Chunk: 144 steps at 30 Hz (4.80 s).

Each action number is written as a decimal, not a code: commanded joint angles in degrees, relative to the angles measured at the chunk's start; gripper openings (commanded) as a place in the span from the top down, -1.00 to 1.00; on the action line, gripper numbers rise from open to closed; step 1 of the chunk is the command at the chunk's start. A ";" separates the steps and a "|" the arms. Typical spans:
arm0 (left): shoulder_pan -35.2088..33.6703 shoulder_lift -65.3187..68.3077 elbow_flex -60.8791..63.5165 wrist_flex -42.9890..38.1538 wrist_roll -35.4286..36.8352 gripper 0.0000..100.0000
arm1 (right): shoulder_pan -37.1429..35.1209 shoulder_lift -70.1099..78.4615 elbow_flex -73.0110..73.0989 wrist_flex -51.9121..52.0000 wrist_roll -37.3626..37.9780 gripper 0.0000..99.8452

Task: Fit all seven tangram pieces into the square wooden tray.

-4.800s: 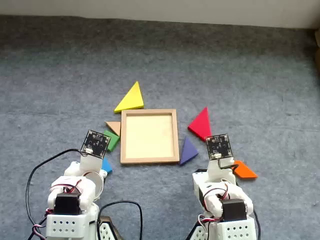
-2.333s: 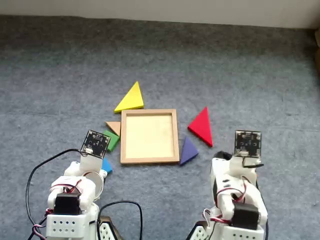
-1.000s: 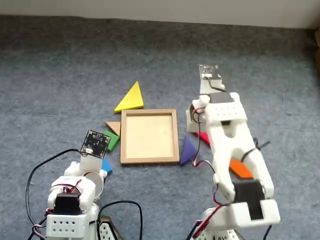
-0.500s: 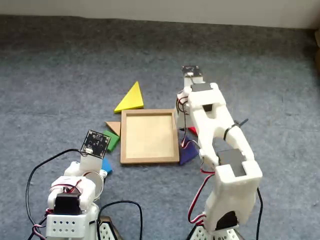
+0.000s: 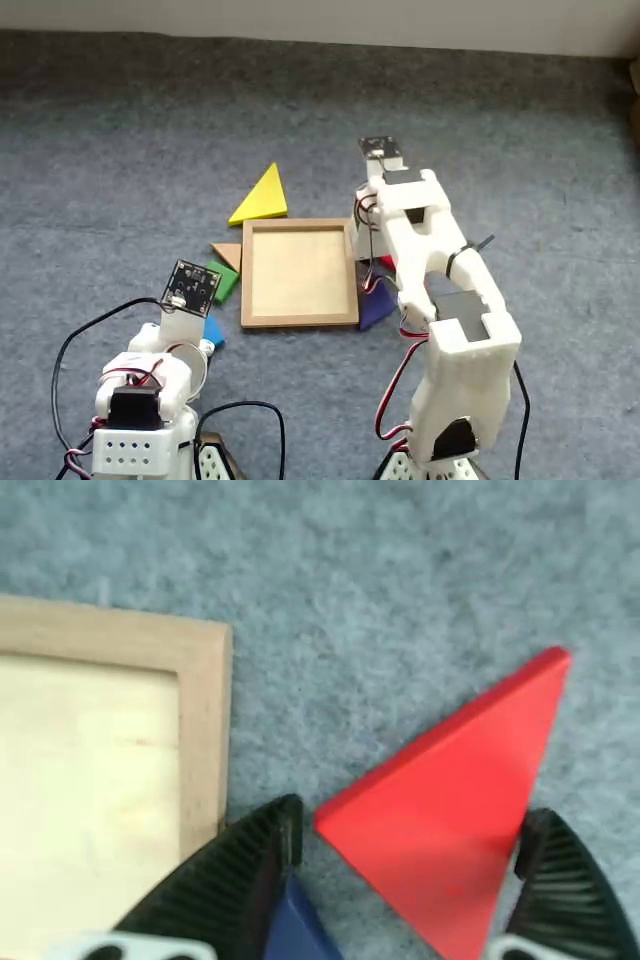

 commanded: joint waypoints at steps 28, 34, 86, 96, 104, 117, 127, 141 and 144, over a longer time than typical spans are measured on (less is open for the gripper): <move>-0.66 -0.48 1.19 0.26 0.53 0.99 | 4.18 -9.71 -2.24 -0.92 -1.49 0.69; -0.66 -0.48 1.19 0.26 0.53 0.99 | 3.91 -17.36 0.57 0.13 1.41 0.69; -0.66 -0.48 1.19 0.26 0.53 0.99 | 4.18 10.59 -25.45 -6.46 -18.81 0.32; -0.66 -0.48 1.19 0.26 0.53 0.99 | 4.18 15.34 -25.71 -7.52 -18.55 0.32; -0.66 -0.48 1.19 0.26 0.53 0.99 | 4.26 15.25 -25.89 0.92 -18.46 0.36; -0.66 -0.48 1.19 0.26 0.53 0.99 | 6.20 15.25 -31.69 10.68 -13.98 0.60; -0.66 -0.48 1.19 0.26 0.53 0.99 | 5.41 6.81 -32.92 18.68 -10.55 0.60; -0.66 -0.48 1.19 0.26 0.53 0.99 | -1.36 -1.80 -32.40 23.60 -10.90 0.60; -0.66 -0.48 1.19 0.26 0.53 0.99 | 1.27 -1.89 -28.00 18.33 -11.08 0.60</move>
